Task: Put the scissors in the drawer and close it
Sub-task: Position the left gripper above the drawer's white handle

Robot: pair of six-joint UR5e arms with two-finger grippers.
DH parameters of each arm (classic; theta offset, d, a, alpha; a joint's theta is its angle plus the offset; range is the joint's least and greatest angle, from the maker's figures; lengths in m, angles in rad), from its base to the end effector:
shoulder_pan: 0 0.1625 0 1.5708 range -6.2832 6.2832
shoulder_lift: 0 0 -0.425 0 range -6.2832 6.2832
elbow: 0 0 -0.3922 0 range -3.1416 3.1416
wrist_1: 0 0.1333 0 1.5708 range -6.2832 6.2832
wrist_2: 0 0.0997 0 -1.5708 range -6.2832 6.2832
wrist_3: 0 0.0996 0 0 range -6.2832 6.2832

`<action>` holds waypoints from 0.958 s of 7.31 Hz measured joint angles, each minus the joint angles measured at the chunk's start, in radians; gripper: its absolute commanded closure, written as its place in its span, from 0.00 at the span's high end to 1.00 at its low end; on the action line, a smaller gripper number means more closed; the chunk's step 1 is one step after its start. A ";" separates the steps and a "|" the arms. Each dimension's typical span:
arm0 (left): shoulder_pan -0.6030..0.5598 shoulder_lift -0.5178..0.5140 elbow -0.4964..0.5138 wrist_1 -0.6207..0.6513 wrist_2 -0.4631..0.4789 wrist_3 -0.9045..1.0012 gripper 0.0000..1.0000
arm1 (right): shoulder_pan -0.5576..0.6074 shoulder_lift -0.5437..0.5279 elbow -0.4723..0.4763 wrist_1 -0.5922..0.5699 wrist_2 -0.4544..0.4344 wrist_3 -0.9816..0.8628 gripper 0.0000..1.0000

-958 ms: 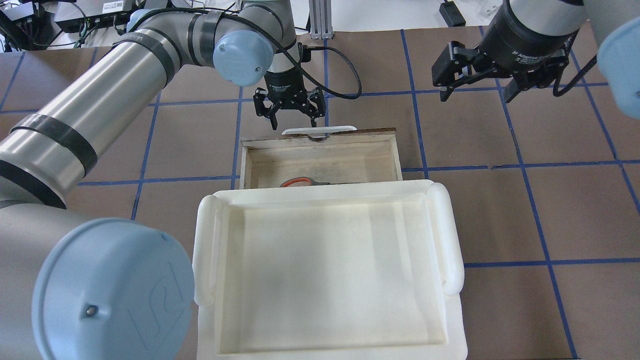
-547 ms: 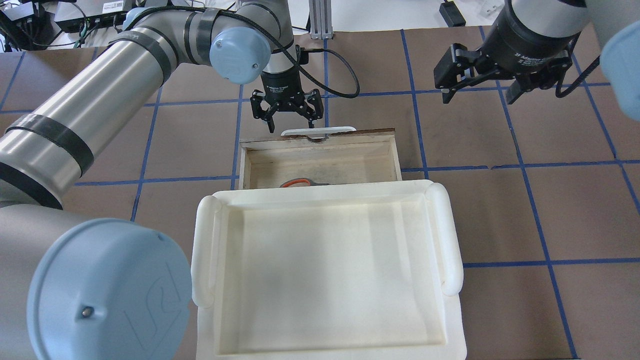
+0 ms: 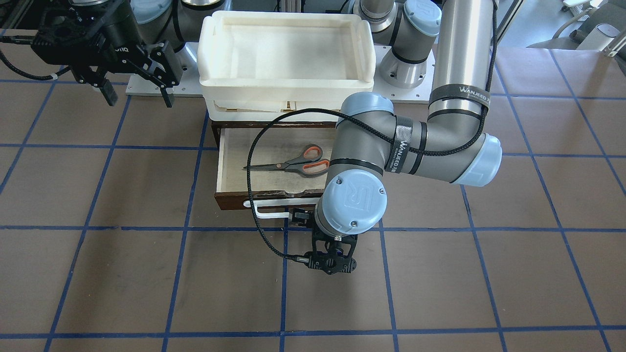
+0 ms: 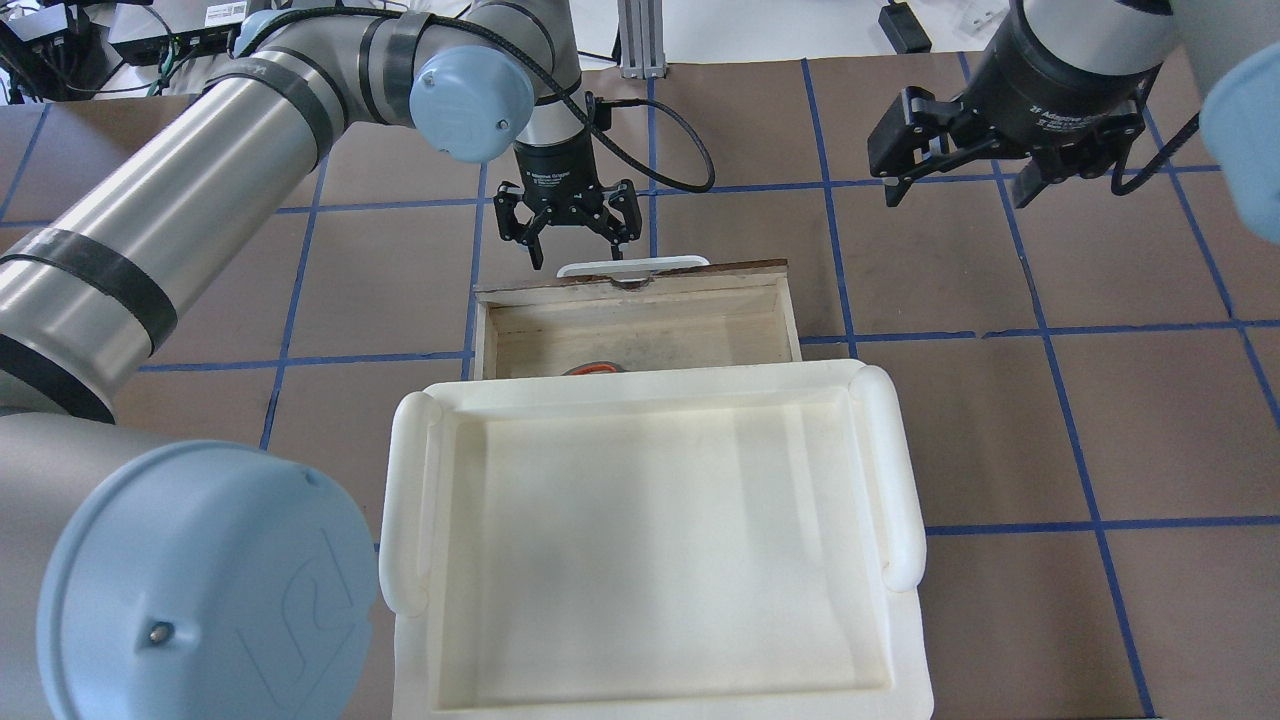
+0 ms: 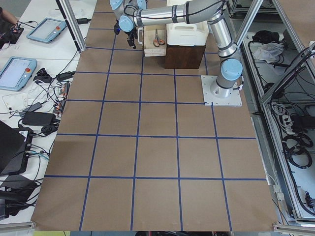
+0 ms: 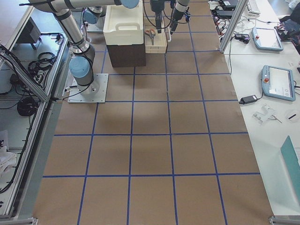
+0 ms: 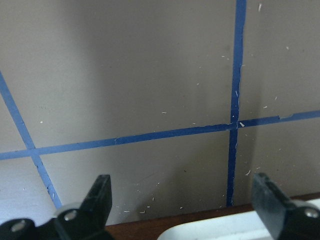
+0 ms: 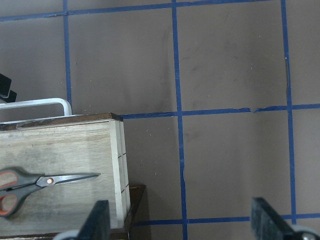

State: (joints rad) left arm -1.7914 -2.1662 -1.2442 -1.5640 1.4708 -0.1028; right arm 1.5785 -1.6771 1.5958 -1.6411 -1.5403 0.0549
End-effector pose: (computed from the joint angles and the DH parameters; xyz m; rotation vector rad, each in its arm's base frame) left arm -0.2901 -0.6391 0.2887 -0.1598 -3.0526 -0.4221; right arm 0.1399 -0.4583 0.5336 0.0695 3.0969 -0.2337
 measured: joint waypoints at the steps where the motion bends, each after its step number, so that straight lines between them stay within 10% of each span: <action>1: 0.000 0.004 0.000 -0.002 -0.007 0.000 1.00 | 0.000 -0.001 0.000 -0.002 -0.002 0.000 1.00; 7: -0.010 0.023 -0.010 -0.058 -0.011 0.000 1.00 | 0.000 -0.001 0.003 -0.007 -0.005 -0.048 1.00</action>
State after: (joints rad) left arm -1.8015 -2.1434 -1.2546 -1.6215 1.4596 -0.1028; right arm 1.5785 -1.6782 1.5984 -1.6481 -1.5453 0.0068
